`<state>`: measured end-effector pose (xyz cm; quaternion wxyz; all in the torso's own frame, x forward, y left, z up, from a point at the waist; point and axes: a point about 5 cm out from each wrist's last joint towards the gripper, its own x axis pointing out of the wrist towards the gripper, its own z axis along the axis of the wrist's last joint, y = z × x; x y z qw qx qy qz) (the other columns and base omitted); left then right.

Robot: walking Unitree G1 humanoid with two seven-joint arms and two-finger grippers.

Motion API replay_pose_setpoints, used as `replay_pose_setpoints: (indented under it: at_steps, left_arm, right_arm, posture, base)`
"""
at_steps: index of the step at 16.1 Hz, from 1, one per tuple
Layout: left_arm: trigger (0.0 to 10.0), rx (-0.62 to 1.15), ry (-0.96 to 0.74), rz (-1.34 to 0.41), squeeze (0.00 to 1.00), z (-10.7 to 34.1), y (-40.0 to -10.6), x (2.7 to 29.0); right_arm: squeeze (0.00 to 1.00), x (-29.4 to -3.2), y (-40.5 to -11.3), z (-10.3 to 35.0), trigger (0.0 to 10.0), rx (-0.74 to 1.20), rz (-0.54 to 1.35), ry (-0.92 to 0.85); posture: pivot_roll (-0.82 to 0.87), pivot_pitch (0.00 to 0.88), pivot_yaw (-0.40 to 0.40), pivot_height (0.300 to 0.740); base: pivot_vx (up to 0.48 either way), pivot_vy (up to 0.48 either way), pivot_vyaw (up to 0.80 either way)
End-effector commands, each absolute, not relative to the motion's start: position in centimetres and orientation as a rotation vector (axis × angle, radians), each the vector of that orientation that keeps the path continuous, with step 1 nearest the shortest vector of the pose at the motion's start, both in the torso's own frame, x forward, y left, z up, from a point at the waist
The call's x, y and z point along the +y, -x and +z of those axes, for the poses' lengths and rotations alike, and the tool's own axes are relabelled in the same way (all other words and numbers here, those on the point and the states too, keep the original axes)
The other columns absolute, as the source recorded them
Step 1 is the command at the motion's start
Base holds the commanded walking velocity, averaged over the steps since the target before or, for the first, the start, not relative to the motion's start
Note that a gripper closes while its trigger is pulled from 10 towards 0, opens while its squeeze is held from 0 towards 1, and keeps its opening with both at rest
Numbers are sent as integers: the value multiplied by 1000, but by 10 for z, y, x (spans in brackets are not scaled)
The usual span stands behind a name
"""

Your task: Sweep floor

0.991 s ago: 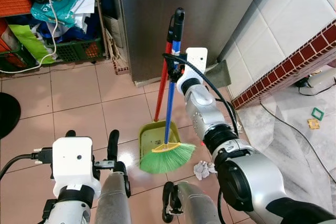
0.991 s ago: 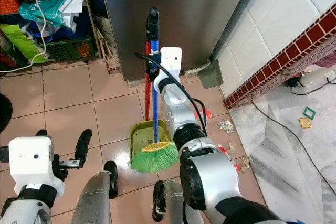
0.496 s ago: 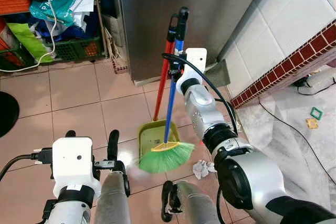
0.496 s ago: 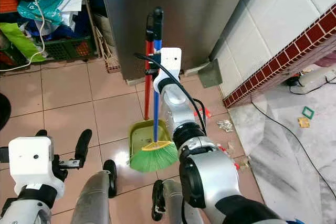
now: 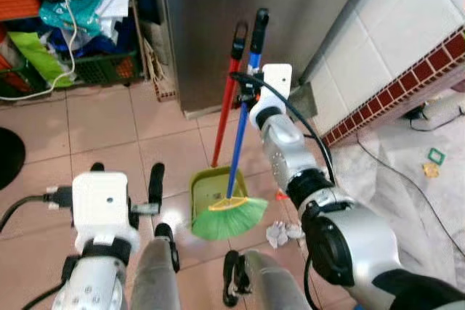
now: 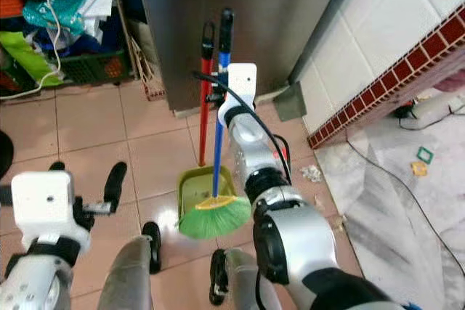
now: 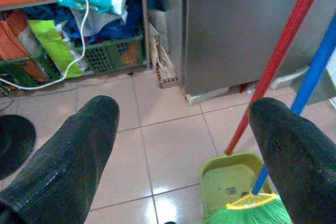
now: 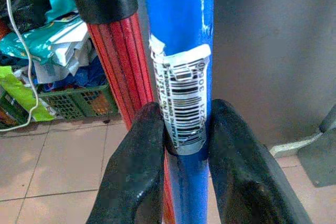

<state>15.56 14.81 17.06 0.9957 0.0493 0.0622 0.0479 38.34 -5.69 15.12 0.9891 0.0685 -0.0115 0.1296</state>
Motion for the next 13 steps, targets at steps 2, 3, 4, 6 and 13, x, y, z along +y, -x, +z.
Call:
replay_pose_setpoints:
  at_steps: [2, 3, 4, 6, 13]
  left_arm:
    - [10000, 120, -109, 101, 0, 168, -164, 153]
    - [10000, 104, -115, 98, 0, 169, -170, 155]
    - [10000, 96, -119, 95, 0, 168, -175, 156]
    - [10000, 66, -127, 81, 0, 169, -191, 156]
    - [10000, 79, -145, -11, 0, 148, -241, 156]
  right_arm:
    - [0, -66, -386, 155, 0, -52, 242, -149]
    - [0, -73, -386, 155, 0, -65, 231, -141]
    - [0, -78, -386, 155, 0, -68, 221, -134]
    - [0, -92, -385, 150, 0, -72, 194, -120]
    - [0, -133, -347, 144, 0, -183, 194, -31]
  posture:
    - [163, 206, -127, 740]
    - [153, 191, -122, 740]
    - [142, 174, -115, 740]
    - [122, 123, -95, 740]
    - [-9, 0, 20, 740]
  base:
    - [0, 0, 0]
    - [0, 0, 0]
    - [0, 0, 0]
    - [0, 0, 0]
    - [0, 0, 0]
